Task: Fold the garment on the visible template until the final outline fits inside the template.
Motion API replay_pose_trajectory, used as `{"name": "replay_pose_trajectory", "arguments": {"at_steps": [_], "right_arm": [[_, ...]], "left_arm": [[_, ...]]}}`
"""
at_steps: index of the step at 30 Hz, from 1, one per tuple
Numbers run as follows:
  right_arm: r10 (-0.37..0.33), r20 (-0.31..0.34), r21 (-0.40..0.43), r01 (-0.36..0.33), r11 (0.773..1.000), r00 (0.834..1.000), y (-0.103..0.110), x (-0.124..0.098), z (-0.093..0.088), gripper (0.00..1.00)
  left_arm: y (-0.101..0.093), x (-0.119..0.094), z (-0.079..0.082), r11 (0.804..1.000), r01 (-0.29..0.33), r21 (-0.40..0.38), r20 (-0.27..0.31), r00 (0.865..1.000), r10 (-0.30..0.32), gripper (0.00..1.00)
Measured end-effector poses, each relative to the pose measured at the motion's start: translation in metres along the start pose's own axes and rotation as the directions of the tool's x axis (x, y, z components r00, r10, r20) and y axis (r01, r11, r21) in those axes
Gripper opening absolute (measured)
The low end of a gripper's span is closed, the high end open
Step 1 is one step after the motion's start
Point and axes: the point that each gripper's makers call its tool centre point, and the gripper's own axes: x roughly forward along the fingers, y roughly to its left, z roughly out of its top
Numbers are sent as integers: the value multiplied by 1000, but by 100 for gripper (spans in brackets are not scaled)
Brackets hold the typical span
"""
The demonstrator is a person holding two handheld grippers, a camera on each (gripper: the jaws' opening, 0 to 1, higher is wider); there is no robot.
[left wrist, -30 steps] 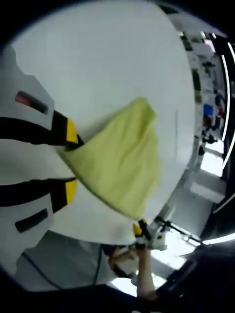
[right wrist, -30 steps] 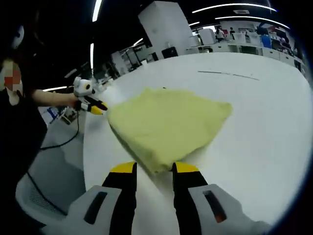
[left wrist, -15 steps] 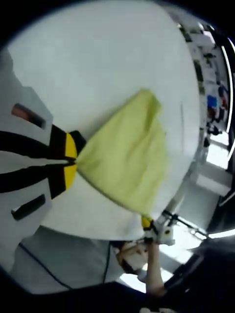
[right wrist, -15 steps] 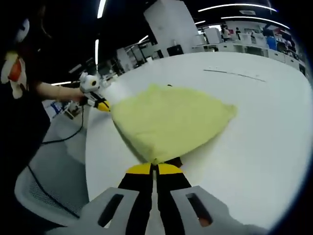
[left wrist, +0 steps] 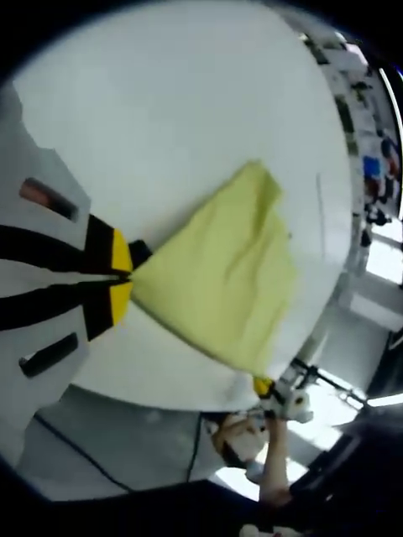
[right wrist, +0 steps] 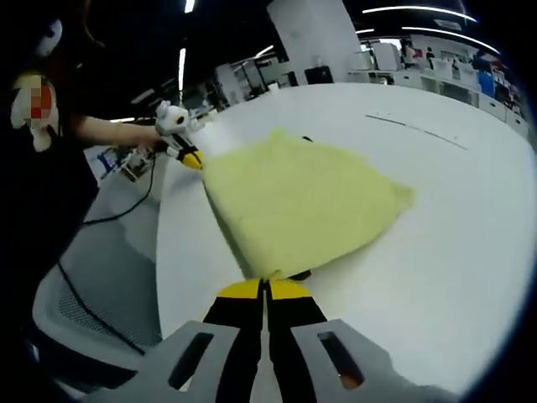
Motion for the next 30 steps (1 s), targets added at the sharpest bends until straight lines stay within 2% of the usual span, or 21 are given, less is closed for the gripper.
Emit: {"name": "replay_pose_trajectory", "arguments": {"at_steps": [4,6,7,9,12,14,18,22,26,28,30], "right_arm": [[14,-2,7,-14,1000,1000,4,-4,-1,1],[19,-4,9,-19,1000,1000,5,-4,-3,1],[41,-15,15,-41,999,999,10,-2,-5,1],[37,-64,4,-37,999,997,10,-1,-13,1],[3,-39,31,-1,1000,999,-1,-1,-12,1],[10,-24,45,-8,999,1000,-3,-1,-7,2],[18,-39,28,-17,999,999,-7,2,-6,5],[35,-25,43,-34,998,999,-13,7,-5,8],[39,-63,66,-35,997,997,-16,16,-15,12],[39,-50,88,-35,996,998,-16,19,-17,9],[50,6,92,-50,994,999,-13,20,-10,4]], "left_arm": [[4,-1,-7,1000,-6,0,-22,1000,6,0],[3,-1,-6,1000,-3,-23,-12,1000,2,0],[1,0,-6,1000,-1,-27,-11,1000,1,0],[-3,3,-8,1000,1,-9,-27,1000,-1,0],[-4,5,-9,1000,2,-17,-33,999,-3,0],[-4,6,-9,1000,1,-19,-39,999,-2,0],[-3,5,-10,1000,4,-22,-44,999,-4,0],[-2,6,-11,999,4,-37,-41,999,-6,0],[-2,7,-12,999,3,-54,-42,999,-5,0],[-2,7,-12,998,2,-58,-43,999,-5,0],[-2,7,-12,998,2,-61,-44,999,-5,0]]}}
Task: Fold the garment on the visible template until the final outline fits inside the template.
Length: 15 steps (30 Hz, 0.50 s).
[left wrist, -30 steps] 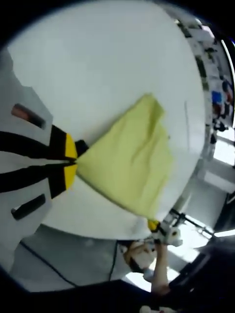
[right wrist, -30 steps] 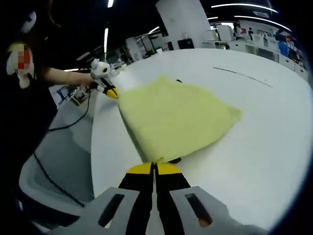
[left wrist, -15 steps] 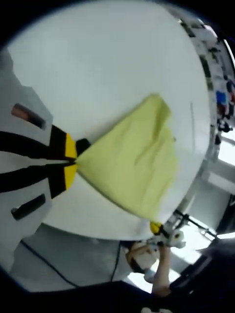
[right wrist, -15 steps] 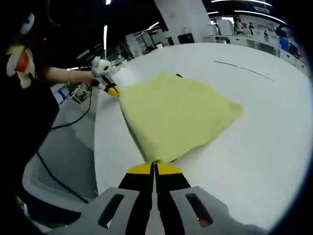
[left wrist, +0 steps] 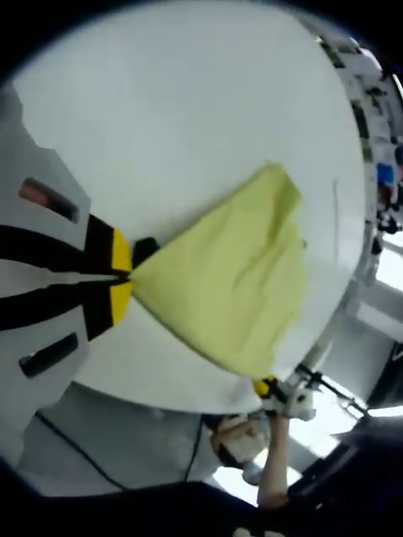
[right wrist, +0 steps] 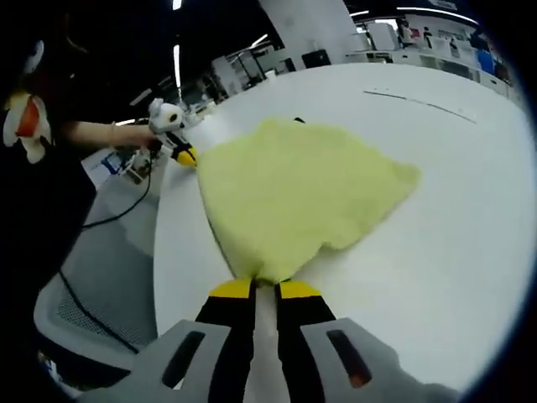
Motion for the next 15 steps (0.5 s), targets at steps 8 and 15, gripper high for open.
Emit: {"name": "replay_pose_trajectory", "arguments": {"at_steps": [8,15], "right_arm": [[63,37,-23,-62,998,997,16,-11,2,1],[69,35,-19,-68,997,997,17,-25,-5,1]], "left_arm": [[1,2,-2,1000,3,-7,-12,1000,-3,0],[6,2,-3,1000,-2,-17,-11,1000,2,0]]}}
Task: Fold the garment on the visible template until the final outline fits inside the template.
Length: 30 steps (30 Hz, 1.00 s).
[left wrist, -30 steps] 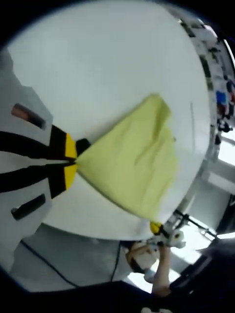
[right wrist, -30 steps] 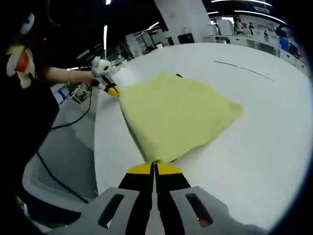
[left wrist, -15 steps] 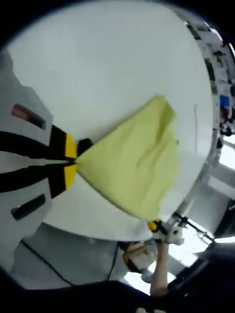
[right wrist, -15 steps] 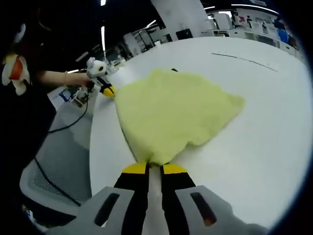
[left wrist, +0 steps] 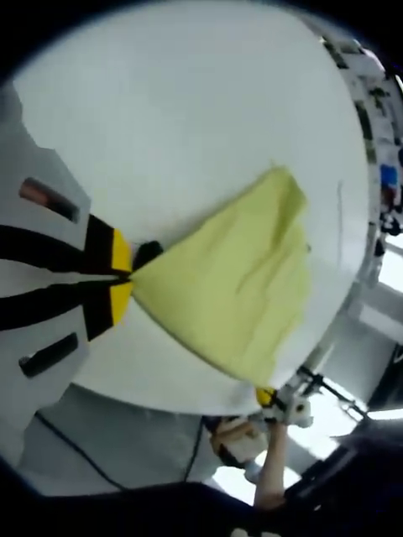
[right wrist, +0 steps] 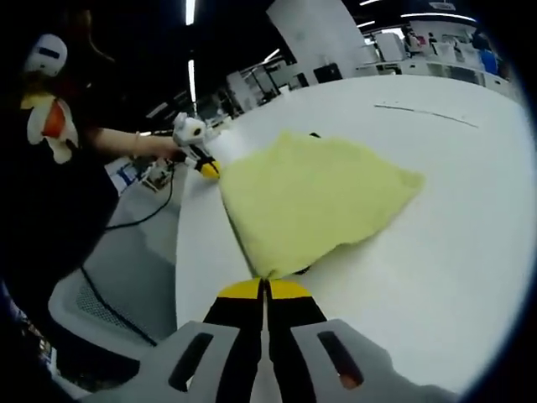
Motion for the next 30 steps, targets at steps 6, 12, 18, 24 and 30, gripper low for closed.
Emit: {"name": "replay_pose_trajectory", "arguments": {"at_steps": [6,12,18,24,30], "right_arm": [[-6,-47,-5,5,1000,999,-3,-10,-8,1],[-16,-31,56,18,998,999,1,-8,-9,1],[7,-9,154,-6,988,1000,3,10,-12,2],[3,23,184,-8,983,1000,-4,8,-4,7],[30,61,213,-43,976,998,-3,14,3,6]], "left_arm": [[6,-4,-4,1000,-16,7,-18,1000,17,0],[4,-7,-2,999,-3,-39,12,1000,3,0],[2,-2,-5,1000,-5,-30,-13,1000,5,0],[2,-4,-5,999,-1,-33,-13,1000,0,0],[2,-2,-6,999,-1,-41,-16,1000,0,0]]}}
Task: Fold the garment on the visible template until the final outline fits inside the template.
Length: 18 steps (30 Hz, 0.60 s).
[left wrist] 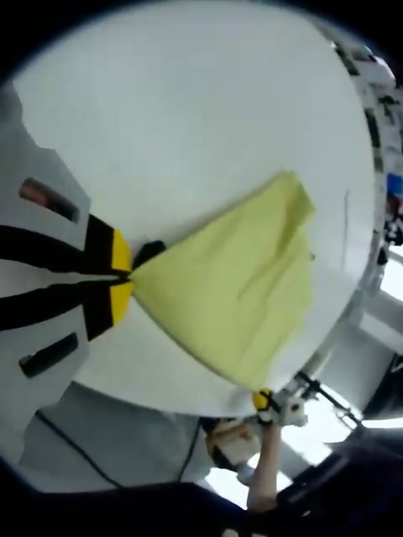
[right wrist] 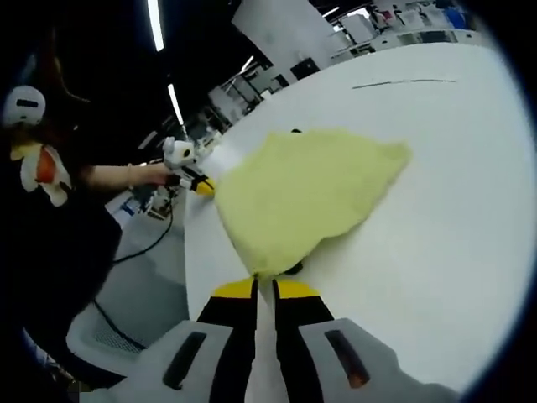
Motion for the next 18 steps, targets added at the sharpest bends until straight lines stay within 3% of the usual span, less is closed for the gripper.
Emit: {"name": "replay_pose_trajectory", "arguments": {"at_steps": [2,6,18], "right_arm": [[12,7,6,-12,1000,1000,2,3,1,1],[17,3,-46,-17,999,1000,3,5,1,1],[3,-33,-38,-5,999,999,-2,-26,-11,1]], "left_arm": [[0,0,0,1000,1,-2,1,1000,-1,0],[0,-1,0,1000,2,-2,2,1000,-2,0],[2,-1,-1,1000,13,-13,6,1000,-13,0]]}}
